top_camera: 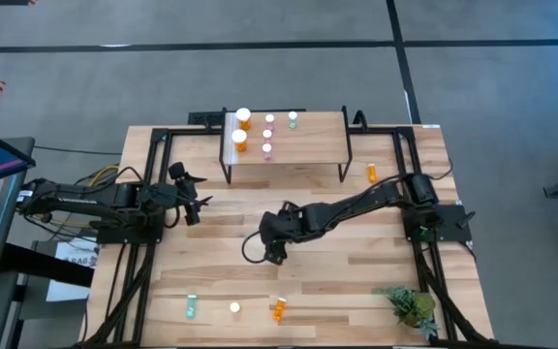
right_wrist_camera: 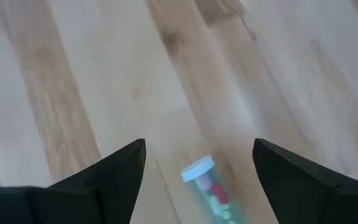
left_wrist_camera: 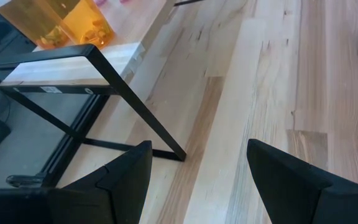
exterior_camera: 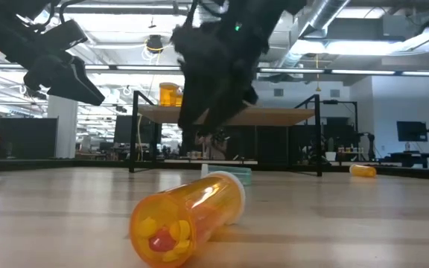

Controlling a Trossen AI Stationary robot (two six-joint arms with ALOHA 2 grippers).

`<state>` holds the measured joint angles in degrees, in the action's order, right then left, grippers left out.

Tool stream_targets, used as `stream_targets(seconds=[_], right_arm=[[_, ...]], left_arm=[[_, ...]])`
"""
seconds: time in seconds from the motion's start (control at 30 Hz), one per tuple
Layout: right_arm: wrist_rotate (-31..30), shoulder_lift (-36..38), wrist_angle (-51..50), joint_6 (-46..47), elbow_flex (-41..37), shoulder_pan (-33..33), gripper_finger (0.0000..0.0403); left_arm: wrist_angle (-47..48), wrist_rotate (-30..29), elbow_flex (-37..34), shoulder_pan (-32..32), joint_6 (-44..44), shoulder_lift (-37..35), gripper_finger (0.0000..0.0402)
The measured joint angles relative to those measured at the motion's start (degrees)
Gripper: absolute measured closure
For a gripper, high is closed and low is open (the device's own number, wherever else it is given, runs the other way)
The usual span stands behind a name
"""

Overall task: Pick and place medicine bottles onto shelf by color
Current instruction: Put the top small blue pill bottle aligned with other small blue pill bottle on the shelf

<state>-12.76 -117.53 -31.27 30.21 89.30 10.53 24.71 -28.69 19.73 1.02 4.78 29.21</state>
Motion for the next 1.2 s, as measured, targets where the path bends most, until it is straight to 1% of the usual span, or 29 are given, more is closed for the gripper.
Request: stream_targets(seconds=[0.07,0.17,0.23,0.3,0.37,0.47,0.53,0.63,0.7,0.77,0.87,0.97,1.07,1.2], right_arm=[[0.93,0.9,0.21,-6.4,0.01,-0.03,0.0085],[3.87,0.91,-0.33,-17.52,0.02,0.13,0.0085],[4.89,0.73,-0.28,-22.12,-0.02,0.42,0.0085],[5.7,-0.01,0.44,-23.96,0.06,0.56,0.0085],[6.27,-0.41,-0.5,-24.32,-0.09,0.56,0.0085],[7.13,-1.83,0.62,-24.25,0.04,0.42,0.0085],[7.21,-2.0,-1.32,-24.27,-0.14,0.44,0.0085],[7.34,-3.82,0.39,-24.25,0.02,0.23,0.0085],[7.36,-3.88,-1.79,-24.37,-0.21,0.28,0.0085],[7.74,-4.61,0.6,-24.44,0.09,0.08,0.0085],[8.04,-4.85,-1.28,-24.44,-0.06,-0.23,0.0085],[8.11,-5.84,0.05,-24.05,-0.05,-0.25,0.0086],[7.55,-5.55,-0.15,-23.97,-0.09,-0.27,0.0091],[4.94,-4.86,-1.73,-20.83,-0.07,-0.45,0.01]], left_arm=[[0.0,0.0,0.0,0.0,0.0,0.0,0.0149],[0.0,0.0,-0.01,0.0,-0.01,0.0,0.0149],[0.0,0.0,-0.02,0.0,-0.02,0.0,0.0149],[0.0,0.0,0.0,0.02,-0.02,0.02,0.0149],[0.0,0.0,-0.02,0.0,-0.02,0.0,0.0149],[0.0,0.0,-0.01,0.0,-0.02,0.0,0.0149],[0.02,0.0,0.0,0.0,-0.02,0.0,0.0149],[-0.03,0.0,0.0,0.0,-0.02,0.0,0.0149],[0.02,0.0,-0.01,0.01,-0.02,0.0,0.0149],[-0.01,0.0,-0.01,0.0,-0.02,0.0,0.0149],[0.02,0.0,0.0,0.0,-0.02,0.0,0.0149],[-0.02,-0.01,-0.01,0.0,-0.02,0.0,0.0149],[0.0,0.0,-0.01,0.02,-0.02,0.0,0.0149],[0.02,0.0,0.0,0.0,-0.02,0.0,0.0149]])
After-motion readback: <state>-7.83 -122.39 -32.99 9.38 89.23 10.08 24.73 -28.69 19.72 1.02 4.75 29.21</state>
